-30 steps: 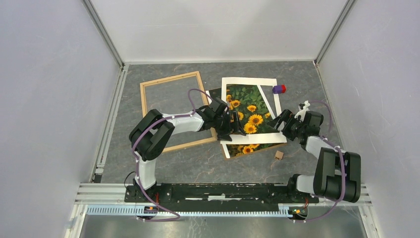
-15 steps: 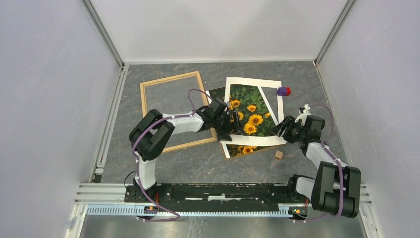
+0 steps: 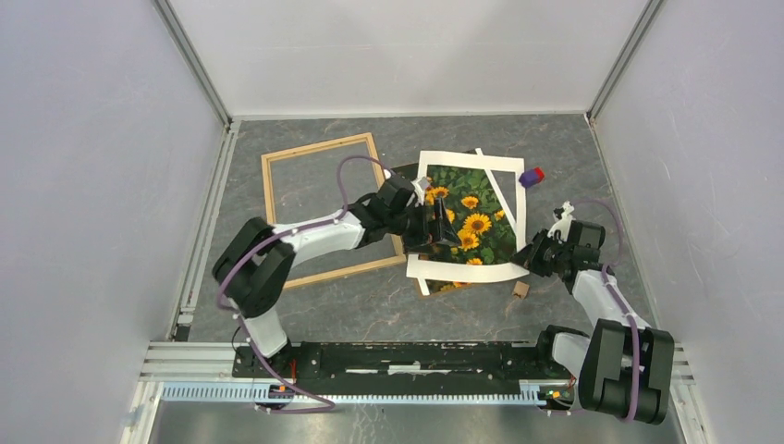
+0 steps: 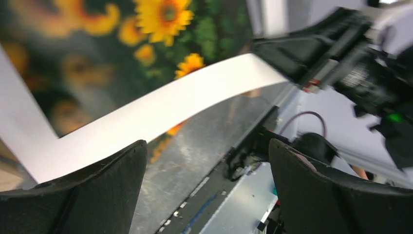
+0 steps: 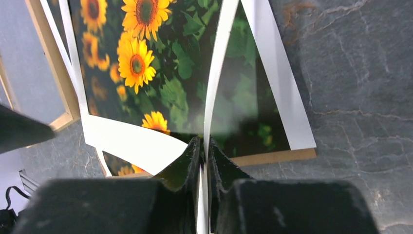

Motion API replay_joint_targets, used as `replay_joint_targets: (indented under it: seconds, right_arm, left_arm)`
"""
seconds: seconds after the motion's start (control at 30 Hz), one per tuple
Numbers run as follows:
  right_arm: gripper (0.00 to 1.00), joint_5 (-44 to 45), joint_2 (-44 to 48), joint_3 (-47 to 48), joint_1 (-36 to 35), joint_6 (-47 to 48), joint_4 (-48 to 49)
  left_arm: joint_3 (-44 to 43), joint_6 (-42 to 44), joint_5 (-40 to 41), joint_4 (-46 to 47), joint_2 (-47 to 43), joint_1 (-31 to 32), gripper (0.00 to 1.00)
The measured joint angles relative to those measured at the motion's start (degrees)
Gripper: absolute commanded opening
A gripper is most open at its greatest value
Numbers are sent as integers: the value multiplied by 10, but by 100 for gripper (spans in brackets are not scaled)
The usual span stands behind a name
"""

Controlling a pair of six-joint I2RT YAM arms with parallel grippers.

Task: Put the photo into the frame
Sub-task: Pick up the photo frame item at the center of the board.

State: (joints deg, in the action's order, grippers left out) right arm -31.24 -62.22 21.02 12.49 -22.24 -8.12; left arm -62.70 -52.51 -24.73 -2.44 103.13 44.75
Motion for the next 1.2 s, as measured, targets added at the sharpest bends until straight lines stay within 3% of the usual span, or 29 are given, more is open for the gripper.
replay_joint_targets:
  seconds: [0.07,0.4,0.73,1.03,1.2]
  right_arm:
    - [0,1,1,10,0,5,-28]
    - [0,9,-20,108,0,12,-197]
    - [0,14,46,218,-5,70,-345]
    - [0,-2,91,231,-14,91,-405]
    - [0,-16,76,312,-28,92,-417]
  left_arm:
    - [-4,9,-12,-3,-35,0,100]
    - [-30,44,-28,-4,-186,0,100]
    - [-27,49,-7,-14,-226,0,100]
    - [-25,63,42,-36,-262,0,100]
    - [-25,81,72,-58,-280,0,100]
